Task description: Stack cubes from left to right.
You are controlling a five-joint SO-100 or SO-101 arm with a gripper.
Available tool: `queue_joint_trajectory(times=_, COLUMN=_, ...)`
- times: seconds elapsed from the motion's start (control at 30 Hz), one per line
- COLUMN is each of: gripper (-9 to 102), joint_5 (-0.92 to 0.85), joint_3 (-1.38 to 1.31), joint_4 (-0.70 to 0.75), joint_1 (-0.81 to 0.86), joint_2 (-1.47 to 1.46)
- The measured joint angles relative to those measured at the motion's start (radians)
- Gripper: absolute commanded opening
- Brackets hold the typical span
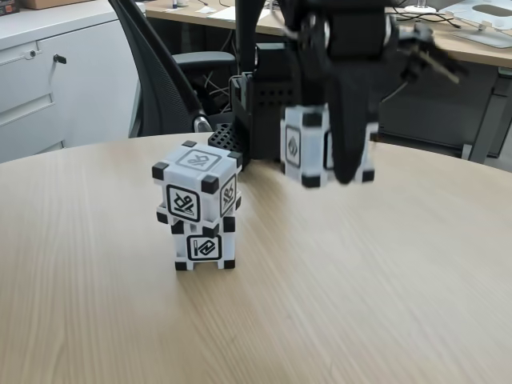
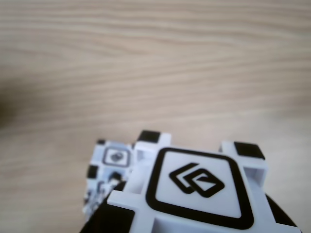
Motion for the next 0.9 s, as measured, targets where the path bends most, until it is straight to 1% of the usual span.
queue_joint_trajectory(times=0.37, gripper=0, joint_5=-0.015, joint_3=0.000, joint_4=0.005, joint_1=0.015, joint_2=0.048)
queue_joint_trajectory(times=0.7, gripper=0, joint_5=-0.124, joint_3=0.000, joint_4=0.005, joint_1=0.209, joint_2=0.048)
queue_joint_trajectory(times=0.9, gripper=0, joint_5=-0.166, joint_3=0.000, joint_4=0.005, joint_1=0.265, joint_2=0.048)
